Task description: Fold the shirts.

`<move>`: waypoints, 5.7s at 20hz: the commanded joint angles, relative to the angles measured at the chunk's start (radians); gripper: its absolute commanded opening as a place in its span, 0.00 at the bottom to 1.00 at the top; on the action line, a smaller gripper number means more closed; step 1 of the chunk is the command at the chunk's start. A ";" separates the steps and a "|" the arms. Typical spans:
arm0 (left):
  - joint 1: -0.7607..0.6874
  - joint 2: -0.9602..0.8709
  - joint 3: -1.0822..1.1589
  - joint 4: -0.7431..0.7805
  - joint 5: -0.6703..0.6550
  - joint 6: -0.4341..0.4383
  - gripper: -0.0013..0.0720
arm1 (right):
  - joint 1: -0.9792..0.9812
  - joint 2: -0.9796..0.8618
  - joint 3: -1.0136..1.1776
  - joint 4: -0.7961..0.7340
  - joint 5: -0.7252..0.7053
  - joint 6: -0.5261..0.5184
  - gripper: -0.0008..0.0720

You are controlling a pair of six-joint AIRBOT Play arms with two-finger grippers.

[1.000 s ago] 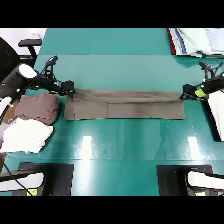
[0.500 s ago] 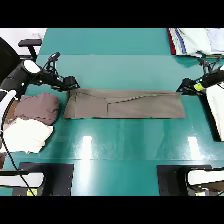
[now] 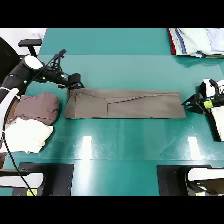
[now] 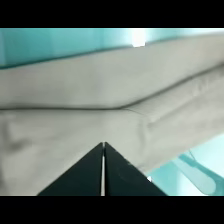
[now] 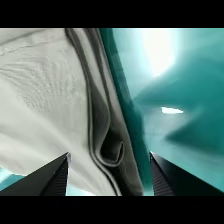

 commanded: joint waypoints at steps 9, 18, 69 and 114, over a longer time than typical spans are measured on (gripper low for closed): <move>-0.301 -0.177 0.120 -0.011 0.148 -0.056 0.05 | 0.117 0.013 0.126 0.183 0.038 -0.040 0.03; -0.444 -0.459 0.402 -0.020 0.133 -0.135 0.05 | 0.388 0.197 0.468 0.299 0.056 0.079 0.03; 0.193 0.141 0.411 0.201 -0.055 -0.070 0.05 | 0.840 -0.350 0.354 0.316 -0.237 0.192 0.69; -0.194 0.141 0.411 0.176 0.095 -0.026 0.05 | -0.391 0.139 0.723 0.093 0.030 0.227 0.03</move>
